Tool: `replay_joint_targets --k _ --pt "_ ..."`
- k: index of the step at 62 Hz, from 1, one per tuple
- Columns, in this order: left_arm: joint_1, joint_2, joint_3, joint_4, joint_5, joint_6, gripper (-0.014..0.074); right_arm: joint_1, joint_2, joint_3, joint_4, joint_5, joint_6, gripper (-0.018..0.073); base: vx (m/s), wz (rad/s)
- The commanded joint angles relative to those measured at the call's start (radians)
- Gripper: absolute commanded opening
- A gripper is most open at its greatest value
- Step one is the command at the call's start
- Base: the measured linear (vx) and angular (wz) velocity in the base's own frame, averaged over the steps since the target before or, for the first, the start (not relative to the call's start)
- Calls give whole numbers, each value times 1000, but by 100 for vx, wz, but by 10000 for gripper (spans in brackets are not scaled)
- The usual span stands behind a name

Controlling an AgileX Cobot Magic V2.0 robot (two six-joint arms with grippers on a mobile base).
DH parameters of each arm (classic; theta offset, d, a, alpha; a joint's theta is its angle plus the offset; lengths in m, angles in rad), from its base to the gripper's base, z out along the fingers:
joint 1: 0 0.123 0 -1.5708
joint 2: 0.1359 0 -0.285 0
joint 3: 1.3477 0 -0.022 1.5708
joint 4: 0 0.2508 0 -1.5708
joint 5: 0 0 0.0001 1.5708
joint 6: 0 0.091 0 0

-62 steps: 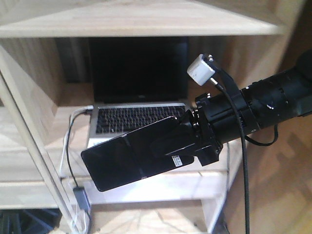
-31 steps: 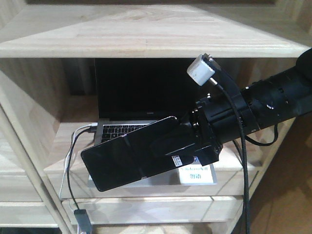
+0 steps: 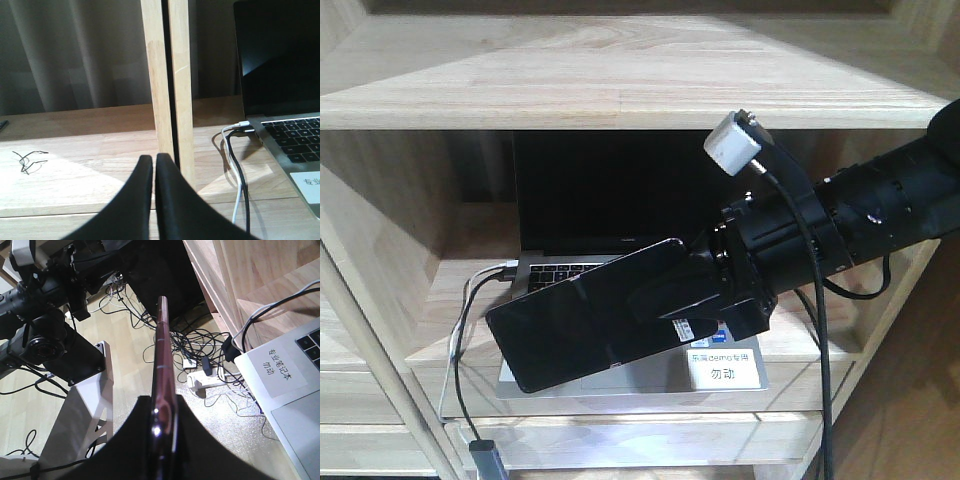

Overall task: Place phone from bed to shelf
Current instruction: 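Raise the phone with the right gripper above the upper shelf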

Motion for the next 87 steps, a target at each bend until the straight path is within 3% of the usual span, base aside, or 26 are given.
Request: replay_joint_targets --k 1,59,67,77,87 --pt "0 -11 -26 -5 -71 -4 1 -2 -43 -24 87 80 -9 -1 0 0" --pt "0 -11 -26 -5 -71 -4 1 -2 -44 -50 92 80 3 -1 0 0" --pt "0 -11 -26 -5 -71 -4 1 -2 -63 -122 96 80 19 -1 0 0" --pt "0 -11 -26 -5 -71 -4 1 -2 -70 -278 94 75 112 -1 0 0" --pt "0 -11 -26 -5 -71 -4 1 -2 -70 -447 93 -15 182 -1 0 0"
